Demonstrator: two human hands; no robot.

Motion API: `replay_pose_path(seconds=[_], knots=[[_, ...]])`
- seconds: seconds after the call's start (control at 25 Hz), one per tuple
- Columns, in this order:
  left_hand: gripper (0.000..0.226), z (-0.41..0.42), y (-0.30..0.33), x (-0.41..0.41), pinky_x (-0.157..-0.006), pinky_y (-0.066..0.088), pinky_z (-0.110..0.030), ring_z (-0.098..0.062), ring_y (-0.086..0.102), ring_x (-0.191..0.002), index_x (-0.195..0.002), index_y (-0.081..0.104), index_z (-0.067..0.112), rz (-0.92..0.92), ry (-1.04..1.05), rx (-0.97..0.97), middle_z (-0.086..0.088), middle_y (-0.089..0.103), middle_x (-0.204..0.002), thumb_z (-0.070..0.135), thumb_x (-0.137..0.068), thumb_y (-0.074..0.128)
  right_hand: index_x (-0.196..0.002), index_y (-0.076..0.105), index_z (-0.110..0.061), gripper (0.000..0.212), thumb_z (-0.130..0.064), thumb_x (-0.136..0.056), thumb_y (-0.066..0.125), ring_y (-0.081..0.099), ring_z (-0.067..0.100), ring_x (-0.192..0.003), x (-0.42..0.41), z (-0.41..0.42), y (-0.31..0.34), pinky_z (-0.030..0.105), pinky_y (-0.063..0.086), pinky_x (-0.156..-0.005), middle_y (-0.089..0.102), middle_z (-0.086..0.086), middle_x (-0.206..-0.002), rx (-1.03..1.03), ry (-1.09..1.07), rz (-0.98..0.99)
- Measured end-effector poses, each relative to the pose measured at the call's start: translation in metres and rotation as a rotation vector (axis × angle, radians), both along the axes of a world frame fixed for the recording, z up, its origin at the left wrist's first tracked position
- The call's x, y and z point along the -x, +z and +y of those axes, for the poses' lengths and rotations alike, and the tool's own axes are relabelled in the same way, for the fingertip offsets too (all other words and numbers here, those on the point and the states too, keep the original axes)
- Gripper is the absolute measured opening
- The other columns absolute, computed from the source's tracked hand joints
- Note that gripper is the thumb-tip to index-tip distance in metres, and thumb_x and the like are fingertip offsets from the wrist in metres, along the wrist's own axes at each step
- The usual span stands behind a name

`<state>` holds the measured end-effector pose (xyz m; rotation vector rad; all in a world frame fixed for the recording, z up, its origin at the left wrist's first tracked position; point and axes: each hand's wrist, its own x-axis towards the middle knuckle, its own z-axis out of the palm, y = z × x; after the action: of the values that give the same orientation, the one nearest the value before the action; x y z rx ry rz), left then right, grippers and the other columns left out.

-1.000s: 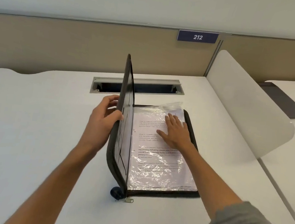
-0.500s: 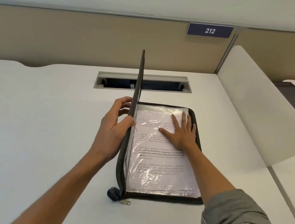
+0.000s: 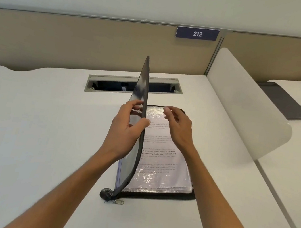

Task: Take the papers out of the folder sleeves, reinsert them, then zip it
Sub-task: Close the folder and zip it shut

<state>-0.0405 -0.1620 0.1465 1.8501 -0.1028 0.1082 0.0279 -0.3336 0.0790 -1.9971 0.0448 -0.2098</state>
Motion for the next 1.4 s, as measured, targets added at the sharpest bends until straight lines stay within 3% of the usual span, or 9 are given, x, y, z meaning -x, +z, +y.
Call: replay_pose_path(seconds=[0.12,0.24,0.44,0.68,0.84,0.96,1.12,1.28,1.4], knots=[[0.047,-0.007,-0.003,0.003,-0.08,0.044,-0.013,0.003,0.052,-0.111,-0.127,0.043,0.039,-0.025,-0.028,-0.04,0.019,0.052,-0.122,0.055,-0.083,0.047,-0.119,0.064,-0.028,0.057,-0.065,-0.088,0.033,0.069,0.009,-0.097,0.037,0.008,0.05,0.027,0.052,-0.092,0.072,-0.008,-0.106,-0.272,0.195,0.134],[0.039,-0.008,-0.012,0.011,-0.083,0.039,-0.005,0.013,0.049,-0.109,-0.123,0.045,0.045,-0.028,-0.085,-0.078,0.025,0.051,-0.118,0.06,-0.087,0.04,-0.124,0.061,-0.031,0.048,-0.057,-0.091,0.038,0.069,0.009,-0.101,0.061,0.0,0.076,0.025,0.055,-0.09,0.072,-0.01,-0.109,-0.292,0.328,0.213],[0.058,0.003,-0.068,0.034,-0.1,0.036,-0.016,0.003,0.037,-0.124,-0.143,0.036,0.04,0.022,-0.23,-0.324,0.023,0.037,-0.139,0.065,-0.091,0.042,-0.122,0.061,-0.034,0.026,-0.026,-0.099,0.052,0.071,0.005,-0.092,0.081,-0.024,0.086,0.015,0.055,-0.073,0.072,-0.013,-0.106,-0.262,0.281,0.268],[0.074,0.028,-0.125,0.056,-0.114,0.025,-0.028,-0.01,0.027,-0.141,-0.147,0.034,0.039,0.001,-0.233,-0.636,0.008,0.03,-0.153,0.074,-0.082,0.031,-0.124,0.059,-0.034,0.048,0.001,-0.093,0.052,0.072,0.009,-0.091,0.102,-0.052,0.058,0.022,0.056,-0.075,0.076,-0.009,-0.101,-0.157,0.117,0.263],[0.072,0.048,-0.15,0.067,-0.11,0.03,-0.032,-0.013,0.035,-0.136,-0.144,0.043,0.032,-0.04,-0.168,-0.759,0.007,0.038,-0.146,0.07,-0.083,0.033,-0.131,0.058,-0.029,0.048,-0.003,-0.09,0.052,0.069,0.011,-0.093,0.105,-0.066,0.018,0.017,0.05,-0.072,0.073,-0.006,-0.107,0.03,-0.071,0.262],[0.076,0.058,-0.162,0.076,-0.106,0.034,-0.031,-0.013,0.042,-0.129,-0.138,0.049,0.024,0.039,-0.057,-0.698,0.008,0.047,-0.137,0.071,-0.078,0.041,-0.136,0.051,-0.019,0.049,-0.005,-0.088,0.051,0.062,0.024,-0.098,0.107,-0.067,-0.015,0.029,0.044,-0.078,0.065,0.003,-0.115,0.269,-0.205,0.249],[0.049,0.066,-0.167,0.084,-0.088,0.04,-0.025,0.002,0.046,-0.103,-0.105,0.06,0.031,0.07,0.007,-0.592,0.021,0.056,-0.107,0.069,-0.074,0.055,-0.152,0.029,-0.017,0.059,-0.032,-0.097,0.046,0.027,0.023,-0.144,0.112,-0.05,-0.062,0.045,0.028,-0.111,0.026,0.004,-0.159,0.851,-0.098,0.205],[0.023,0.07,-0.169,0.091,-0.07,0.044,-0.019,-0.005,0.052,-0.089,-0.079,0.059,0.03,0.068,-0.024,-0.516,0.018,0.059,-0.081,0.049,-0.08,0.072,-0.156,0.014,-0.024,0.078,-0.066,-0.092,0.01,0.006,0.018,-0.151,0.118,-0.035,-0.101,0.048,0.006,-0.119,0.007,-0.005,-0.164,0.86,-0.013,0.236],[0.026,0.076,-0.171,0.094,-0.071,0.042,-0.019,-0.006,0.053,-0.088,-0.074,0.061,0.032,0.059,-0.075,-0.505,0.018,0.059,-0.077,0.057,-0.077,0.061,-0.156,0.016,-0.023,0.077,-0.065,-0.092,0.012,0.007,0.019,-0.151,0.114,-0.036,-0.106,0.048,0.003,-0.119,0.009,-0.003,-0.164,0.851,-0.026,0.223]])
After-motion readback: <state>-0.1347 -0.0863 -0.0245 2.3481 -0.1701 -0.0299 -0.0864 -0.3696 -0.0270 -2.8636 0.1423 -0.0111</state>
